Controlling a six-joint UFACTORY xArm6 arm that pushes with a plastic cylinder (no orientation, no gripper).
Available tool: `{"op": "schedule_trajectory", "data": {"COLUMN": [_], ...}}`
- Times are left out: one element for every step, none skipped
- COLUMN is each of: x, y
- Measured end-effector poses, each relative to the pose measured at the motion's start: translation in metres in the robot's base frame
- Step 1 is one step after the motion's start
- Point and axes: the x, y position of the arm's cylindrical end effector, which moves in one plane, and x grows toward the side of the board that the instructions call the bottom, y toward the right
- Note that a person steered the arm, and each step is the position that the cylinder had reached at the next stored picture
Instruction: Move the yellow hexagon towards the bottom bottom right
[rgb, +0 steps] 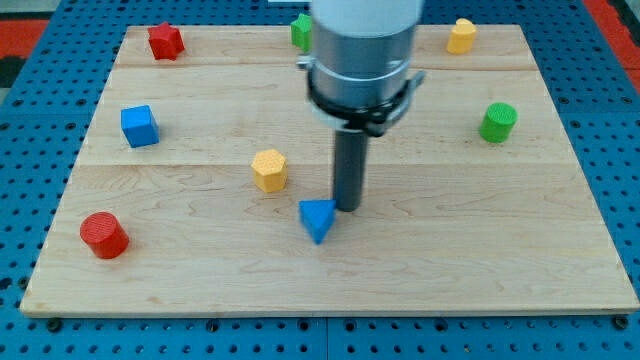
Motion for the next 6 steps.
{"op": "schedule_trajectory", "data": {"x": [0.024,0.006,0.001,-0.026,-0.037,-0.066], "y": [-0.008,-0.026,-0.088,-0.088,-0.115,-0.085]}}
